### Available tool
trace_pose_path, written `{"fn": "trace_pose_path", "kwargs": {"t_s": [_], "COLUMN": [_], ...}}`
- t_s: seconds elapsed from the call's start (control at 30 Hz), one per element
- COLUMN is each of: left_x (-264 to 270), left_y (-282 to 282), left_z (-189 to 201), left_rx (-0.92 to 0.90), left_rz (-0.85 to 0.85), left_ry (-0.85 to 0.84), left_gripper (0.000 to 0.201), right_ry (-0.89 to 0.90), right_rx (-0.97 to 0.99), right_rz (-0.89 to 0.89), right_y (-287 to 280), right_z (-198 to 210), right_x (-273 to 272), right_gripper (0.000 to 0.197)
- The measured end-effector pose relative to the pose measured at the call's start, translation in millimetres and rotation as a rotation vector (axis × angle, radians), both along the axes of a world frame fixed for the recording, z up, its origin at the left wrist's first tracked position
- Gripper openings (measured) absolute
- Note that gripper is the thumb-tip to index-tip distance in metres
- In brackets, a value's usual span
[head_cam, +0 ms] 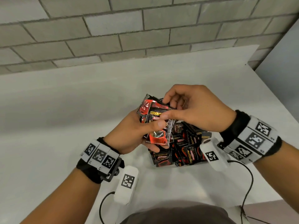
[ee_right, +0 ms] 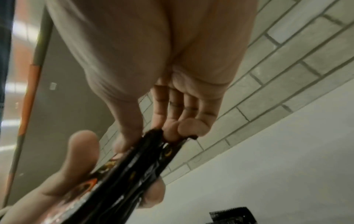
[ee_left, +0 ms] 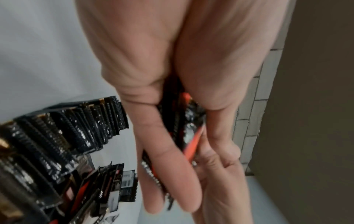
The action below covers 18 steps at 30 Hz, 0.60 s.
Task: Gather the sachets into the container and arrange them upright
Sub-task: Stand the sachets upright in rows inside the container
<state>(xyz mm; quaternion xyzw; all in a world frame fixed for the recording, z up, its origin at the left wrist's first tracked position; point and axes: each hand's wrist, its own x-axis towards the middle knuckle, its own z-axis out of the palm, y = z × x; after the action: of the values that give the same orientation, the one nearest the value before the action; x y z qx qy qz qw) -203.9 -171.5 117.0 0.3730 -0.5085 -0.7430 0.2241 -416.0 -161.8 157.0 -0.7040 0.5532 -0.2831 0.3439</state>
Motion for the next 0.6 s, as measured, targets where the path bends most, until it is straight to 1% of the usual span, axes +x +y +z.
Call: {"fn": "trace_pose_path", "kwargs": {"t_s": [0.1, 0.2, 0.3, 0.37, 0.4, 0.47, 0.53, 0.6], "left_x": [3.3, 7.3, 7.8, 6.7, 5.8, 3.2, 1.4, 0.4], "left_y": [-0.4, -3.1, -4.5, -5.2, -5.6, -5.9, -6.0, -6.7], "left_z": [-0.6, -3.9, -3.6, -4.3, -5.4, -7.3, -9.8, -12.8], "left_rx": [0.118, 0.194, 0.173, 0.137, 0.116, 0.072, 0.04, 0.009], "left_rz": [-0.025, 0.044, 0.135, 0.165, 0.178, 0.189, 0.188, 0.183], "left_ry": [0.091, 0.145, 0.121, 0.1, 0.088, 0.068, 0.056, 0.041], "left_gripper": [0.048, 0.044, 0.036, 0.033, 0.033, 0.034, 0.037, 0.041], "right_ry": [-0.027, -0.055, -0.049, -0.058, -0.098, -0.262, -0.427, -0.488], "right_rx": [0.064, 0.063, 0.047, 0.001, -0.014, 0.013, 0.082, 0.124], "right_rz": [-0.027, -0.037, -0.089, -0.161, -0.2, -0.253, -0.254, -0.231], "right_y": [-3.7, -2.4, 0.1, 1.9, 3.4, 8.0, 12.4, 13.9], "right_z": [-7.3, -10.5, -12.4, -13.2, -13.8, -12.7, -12.5, -16.7], "right_x": [-12.1, -17.8, -23.6, -28.9, -30.9, -30.9, -27.1, -25.9], "right_gripper": [0.03, 0.03, 0.032, 0.031, 0.031, 0.029, 0.023, 0.018]}}
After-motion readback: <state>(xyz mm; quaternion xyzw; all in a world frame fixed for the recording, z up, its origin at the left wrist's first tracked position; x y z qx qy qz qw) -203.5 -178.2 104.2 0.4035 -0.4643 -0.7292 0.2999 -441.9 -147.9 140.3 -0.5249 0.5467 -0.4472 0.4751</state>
